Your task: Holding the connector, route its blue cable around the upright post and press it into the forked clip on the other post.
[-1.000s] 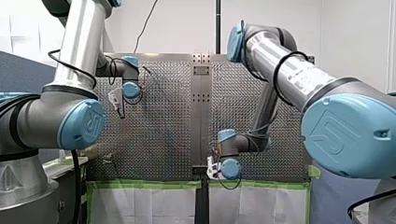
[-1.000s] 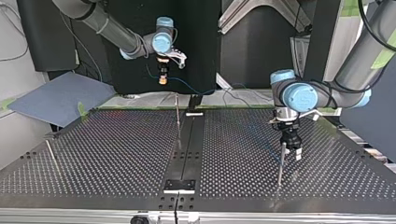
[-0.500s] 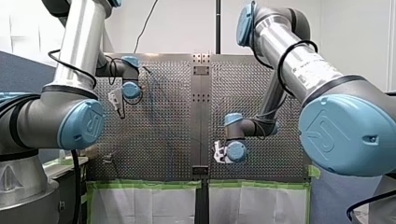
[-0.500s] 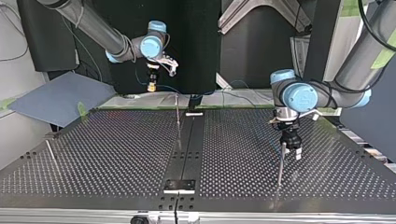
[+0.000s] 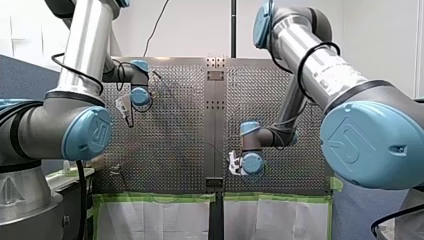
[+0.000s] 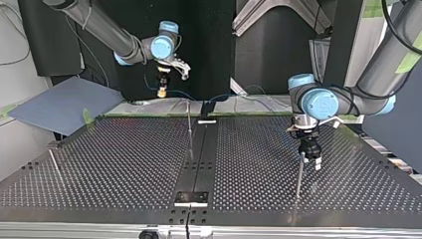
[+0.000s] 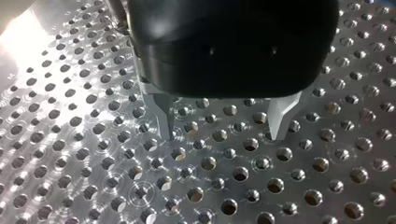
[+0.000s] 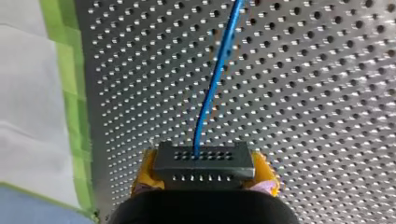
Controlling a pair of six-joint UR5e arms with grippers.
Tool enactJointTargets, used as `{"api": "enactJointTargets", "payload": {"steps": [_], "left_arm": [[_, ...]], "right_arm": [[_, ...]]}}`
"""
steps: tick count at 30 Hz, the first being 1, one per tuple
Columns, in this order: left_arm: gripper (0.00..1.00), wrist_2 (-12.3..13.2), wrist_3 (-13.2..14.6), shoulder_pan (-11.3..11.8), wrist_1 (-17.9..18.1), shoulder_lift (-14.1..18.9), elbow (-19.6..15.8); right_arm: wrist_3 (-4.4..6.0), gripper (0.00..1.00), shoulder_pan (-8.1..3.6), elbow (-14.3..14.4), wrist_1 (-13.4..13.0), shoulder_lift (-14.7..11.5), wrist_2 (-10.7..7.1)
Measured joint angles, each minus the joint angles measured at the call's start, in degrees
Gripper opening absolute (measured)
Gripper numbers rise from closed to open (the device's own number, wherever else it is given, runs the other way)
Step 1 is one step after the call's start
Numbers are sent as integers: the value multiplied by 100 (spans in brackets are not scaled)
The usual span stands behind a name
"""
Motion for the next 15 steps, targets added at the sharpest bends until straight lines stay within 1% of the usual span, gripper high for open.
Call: {"api": "enactJointTargets", "payload": {"steps": [4, 15], "left_arm": [[100, -5, 0, -3, -16, -1, 0], [100, -72, 0, -3, -81, -1, -2]], "right_arm": [[11, 38, 2, 1, -20, 95, 26], [16, 38, -12, 1, -14, 149, 53]]}}
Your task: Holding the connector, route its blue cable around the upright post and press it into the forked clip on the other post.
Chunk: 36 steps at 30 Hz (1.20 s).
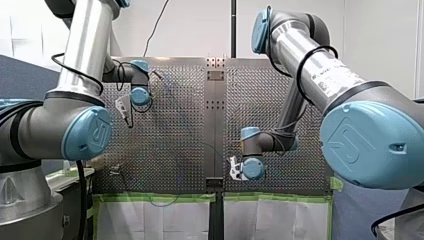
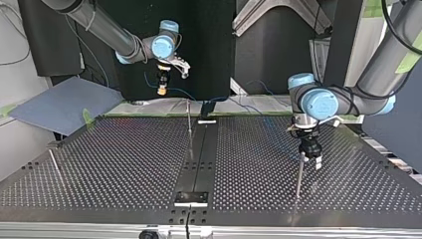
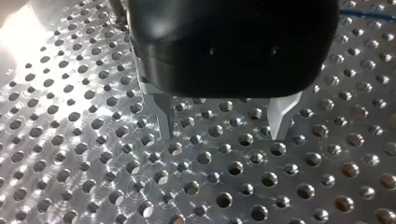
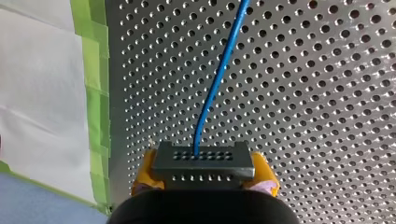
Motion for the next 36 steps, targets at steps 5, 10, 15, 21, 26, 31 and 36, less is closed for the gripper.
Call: {"api": "enactJointTargets", "payload": {"steps": [5, 10, 15, 21, 26, 31, 36], "left_arm": [[100, -96, -1, -12, -169, 2, 0], [100, -321, -83, -70, -408, 5, 0], [100, -534, -181, -168, -623, 27, -70], [100, -626, -217, -231, -835, 176, -292], [100, -631, -407, -247, -768, 432, -568], [100, -646, -439, -249, -969, 728, -866], [100, -777, -338, -260, -1223, 994, -1132]], "right_arm": [[0, 38, -15, 0, -25, 84, 19], [0, 38, -21, -3, -44, 118, 22], [0, 38, -28, -4, -68, 122, 21], [7, 38, -36, -6, -106, 124, 15], [12, 38, -44, -6, -132, 124, 13], [11, 38, -43, -7, -140, 124, 13], [9, 38, -46, -8, -141, 123, 10]]}}
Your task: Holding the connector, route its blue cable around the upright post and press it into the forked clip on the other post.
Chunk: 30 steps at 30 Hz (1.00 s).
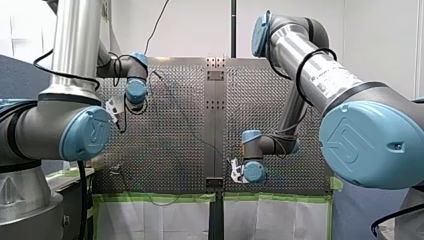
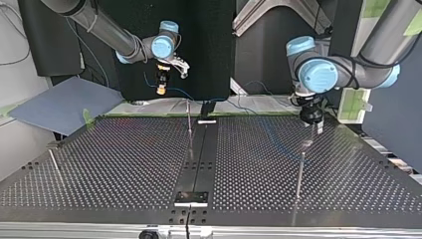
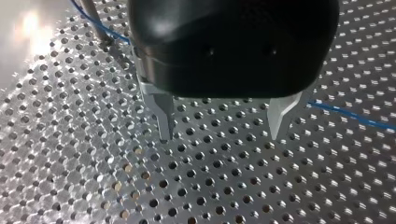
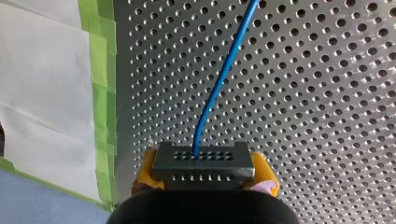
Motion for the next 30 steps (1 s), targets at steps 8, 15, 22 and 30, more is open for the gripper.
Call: {"api": "enactJointTargets", "payload": {"steps": [8, 15, 22, 30], "left_arm": [[100, -153, 161, -8, -415, 414, -265], [100, -159, 281, -39, -712, 713, -128], [100, -161, 339, -74, -1092, 1093, 190], [100, -154, 432, -114, -1513, 1512, 464]], "right_arm": [[0, 38, 0, -2, 0, 0, 4], [-8, 38, 0, -3, -1, 0, 4], [-14, 38, 0, -2, 0, 0, 5], [-18, 38, -1, -1, 0, 0, 5]]}}
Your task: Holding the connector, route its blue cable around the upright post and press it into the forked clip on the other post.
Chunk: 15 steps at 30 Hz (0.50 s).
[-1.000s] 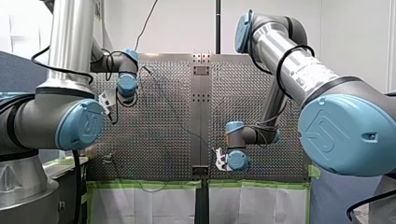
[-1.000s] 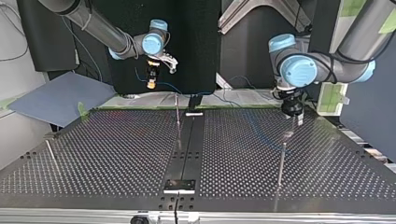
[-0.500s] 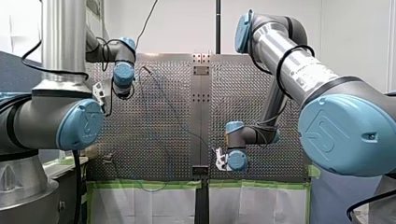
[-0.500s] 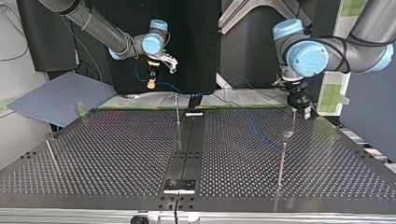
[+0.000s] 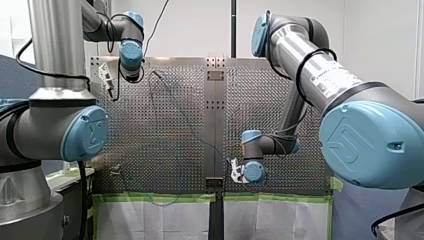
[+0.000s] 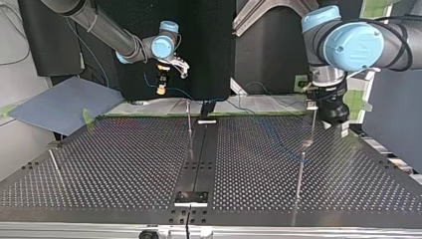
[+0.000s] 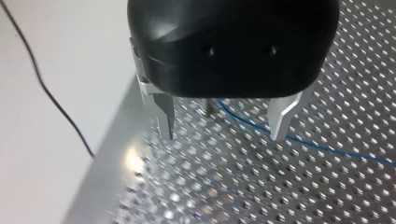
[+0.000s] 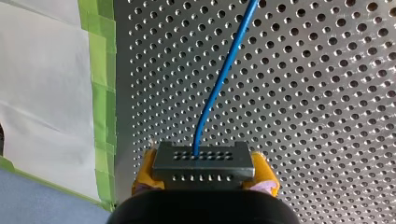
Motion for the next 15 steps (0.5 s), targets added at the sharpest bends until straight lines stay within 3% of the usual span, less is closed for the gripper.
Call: {"api": "enactJointTargets", "payload": {"steps": [9, 15], "left_arm": [[100, -54, 36, -95, -470, 473, 225], [100, 155, 30, -119, -768, 768, 309]], "right_arm": [[-5, 38, 1, 0, 1, 1, 1], [-16, 38, 0, -8, 0, 1, 1]]}}
